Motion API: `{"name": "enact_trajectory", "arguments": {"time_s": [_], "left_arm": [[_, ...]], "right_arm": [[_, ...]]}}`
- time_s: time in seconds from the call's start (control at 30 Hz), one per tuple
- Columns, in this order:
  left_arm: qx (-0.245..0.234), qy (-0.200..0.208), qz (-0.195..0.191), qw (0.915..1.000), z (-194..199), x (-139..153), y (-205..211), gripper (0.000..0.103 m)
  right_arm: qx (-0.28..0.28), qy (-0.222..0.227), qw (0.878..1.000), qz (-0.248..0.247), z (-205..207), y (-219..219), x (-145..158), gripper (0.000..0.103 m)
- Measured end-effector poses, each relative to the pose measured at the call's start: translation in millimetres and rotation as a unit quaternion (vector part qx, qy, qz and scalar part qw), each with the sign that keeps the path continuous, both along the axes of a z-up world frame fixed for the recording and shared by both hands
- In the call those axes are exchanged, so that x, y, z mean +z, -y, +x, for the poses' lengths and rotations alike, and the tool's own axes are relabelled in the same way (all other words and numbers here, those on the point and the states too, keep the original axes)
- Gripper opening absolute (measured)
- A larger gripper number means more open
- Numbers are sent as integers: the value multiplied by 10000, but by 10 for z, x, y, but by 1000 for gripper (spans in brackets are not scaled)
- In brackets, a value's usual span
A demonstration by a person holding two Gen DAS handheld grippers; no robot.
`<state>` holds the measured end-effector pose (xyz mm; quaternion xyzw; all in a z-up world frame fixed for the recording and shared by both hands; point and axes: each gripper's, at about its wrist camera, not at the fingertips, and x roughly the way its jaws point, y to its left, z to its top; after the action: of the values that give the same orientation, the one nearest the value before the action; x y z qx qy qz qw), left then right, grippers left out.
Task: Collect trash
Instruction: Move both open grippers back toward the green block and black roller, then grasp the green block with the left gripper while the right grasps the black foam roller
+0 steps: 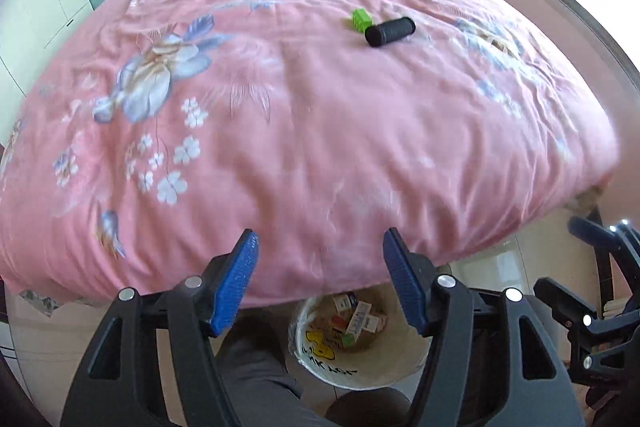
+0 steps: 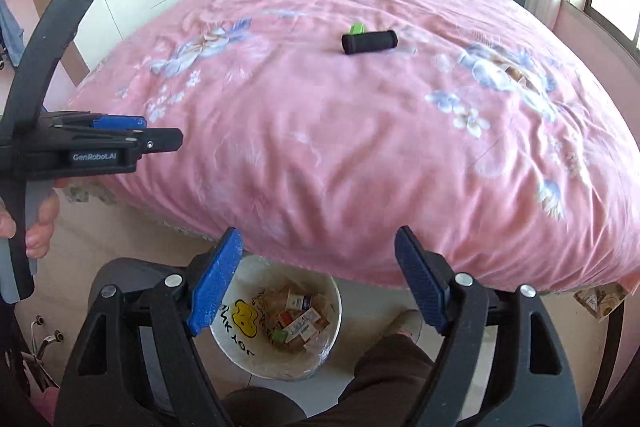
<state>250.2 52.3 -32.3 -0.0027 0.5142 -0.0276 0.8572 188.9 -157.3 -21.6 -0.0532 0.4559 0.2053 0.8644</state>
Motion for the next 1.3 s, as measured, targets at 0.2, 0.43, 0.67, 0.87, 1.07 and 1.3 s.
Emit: {"name": "enact_trajectory", "arguments": {"time_s": [0.2,0.43,0.67,0.87,1.07,1.3], "left_arm": [[36,214,119,9997,620,346,61,68],[212,79,-184,9996,1427,411,132,68],[380,-235,-184,9988,2243,122,250,68],[292,-359,-337,9984,2755,-128,359,68],[280,-503,-530,9969,3206,-295,430,68],[154,-754,-604,9952,3498,-534,478,67]], "right_arm": [[-112,463,9988,-73,352,-48,484,78],[-335,579,9977,114,950,-119,689,78],[-1139,101,9921,517,1807,-79,571,78],[-1699,-683,9764,1149,2512,12,279,78],[-1884,-1198,9664,1276,2894,-46,-97,78],[-2181,-1303,9595,1220,3286,-157,-365,78]]}}
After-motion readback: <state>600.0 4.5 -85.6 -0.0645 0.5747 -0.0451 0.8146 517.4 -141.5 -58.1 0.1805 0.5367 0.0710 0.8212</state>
